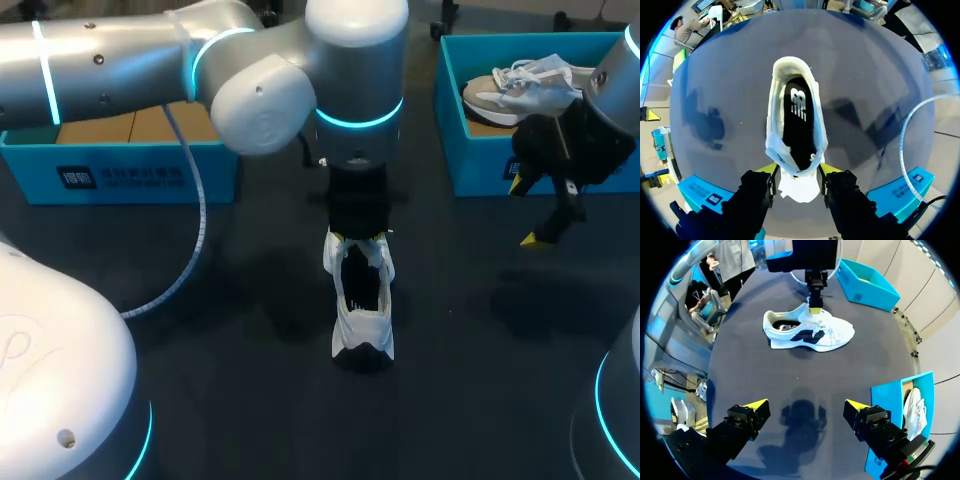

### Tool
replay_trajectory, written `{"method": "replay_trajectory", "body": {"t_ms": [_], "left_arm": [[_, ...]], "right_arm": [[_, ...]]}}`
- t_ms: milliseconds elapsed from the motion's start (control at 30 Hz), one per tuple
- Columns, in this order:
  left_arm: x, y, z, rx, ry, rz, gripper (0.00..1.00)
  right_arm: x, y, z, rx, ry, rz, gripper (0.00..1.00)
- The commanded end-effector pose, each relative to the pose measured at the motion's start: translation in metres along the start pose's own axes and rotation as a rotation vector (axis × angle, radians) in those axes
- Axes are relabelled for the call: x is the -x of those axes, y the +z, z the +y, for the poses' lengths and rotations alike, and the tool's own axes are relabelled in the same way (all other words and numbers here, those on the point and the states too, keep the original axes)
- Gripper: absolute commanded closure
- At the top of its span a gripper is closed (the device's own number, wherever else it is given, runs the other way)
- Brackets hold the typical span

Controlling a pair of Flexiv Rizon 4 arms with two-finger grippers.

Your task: Take the shoe out of the shoebox, open the shoe tongue, remove and reinsert the insole, then place the shoe into the shoebox

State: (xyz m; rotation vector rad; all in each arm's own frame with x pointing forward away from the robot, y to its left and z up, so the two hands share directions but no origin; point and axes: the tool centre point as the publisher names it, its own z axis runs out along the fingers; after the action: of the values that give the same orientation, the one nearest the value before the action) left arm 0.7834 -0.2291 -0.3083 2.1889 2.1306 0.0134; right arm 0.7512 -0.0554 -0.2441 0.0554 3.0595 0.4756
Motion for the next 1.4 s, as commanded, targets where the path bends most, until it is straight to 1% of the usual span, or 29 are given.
{"method": "replay_trajectory", "body": {"t_ms": [33,233,333,433,567,733,767,800,833,933,967,1067,1267,1333,1400], "left_arm": [[0.0,0.006,-0.005,-0.008,0.001,-0.001,0.53],[-0.001,0.008,-0.016,-0.012,0.008,0.008,0.55],[0.0,0.01,-0.021,-0.047,-0.025,-0.005,0.55],[0.003,0.007,-0.022,-0.048,-0.022,-0.008,0.55],[0.006,-0.004,-0.011,-0.014,-0.015,-0.005,0.56],[0.007,-0.002,0.008,0.027,-0.017,0.019,0.57],[0.007,-0.001,0.01,0.028,-0.017,0.021,0.58],[0.007,-0.001,0.011,0.033,-0.018,0.023,0.67],[0.007,-0.001,0.011,0.035,-0.019,0.025,0.78],[0.006,0.004,0.009,0.022,-0.023,0.028,0.75],[0.005,0.007,0.007,0.015,-0.023,0.031,0.77],[0.002,0.016,-0.001,-0.009,-0.021,0.039,0.78],[-0.004,0.027,-0.019,-0.057,-0.027,0.036,0.73],[-0.004,0.028,-0.021,-0.059,-0.027,0.036,0.73],[-0.003,0.025,-0.021,-0.059,-0.025,0.03,0.72]], "right_arm": [[-0.001,0.001,0.0,-0.001,0.0,-0.002,0.0],[-0.001,0.001,0.0,-0.001,0.0,-0.002,0.0],[-0.001,0.001,0.0,-0.001,0.0,-0.002,0.0],[-0.001,0.001,0.0,-0.001,0.0,-0.002,0.0],[-0.001,0.001,0.0,-0.001,0.0,-0.002,0.0],[-0.001,0.001,0.0,-0.001,0.0,-0.002,0.0],[-0.001,0.001,0.0,-0.001,0.0,-0.002,0.0],[-0.001,0.001,0.0,-0.001,0.0,-0.002,0.0],[-0.001,0.001,0.0,-0.001,0.0,-0.002,0.0],[-0.001,0.001,0.0,-0.001,0.0,-0.002,0.0],[-0.001,0.001,0.0,-0.001,0.0,-0.002,0.0],[-0.001,0.001,0.0,-0.001,0.0,-0.002,0.0],[-0.001,0.001,0.0,-0.001,0.0,-0.002,0.0],[-0.001,0.001,0.0,-0.001,0.0,-0.002,0.0],[-0.001,0.001,0.0,-0.001,0.0,-0.002,0.0]]}}
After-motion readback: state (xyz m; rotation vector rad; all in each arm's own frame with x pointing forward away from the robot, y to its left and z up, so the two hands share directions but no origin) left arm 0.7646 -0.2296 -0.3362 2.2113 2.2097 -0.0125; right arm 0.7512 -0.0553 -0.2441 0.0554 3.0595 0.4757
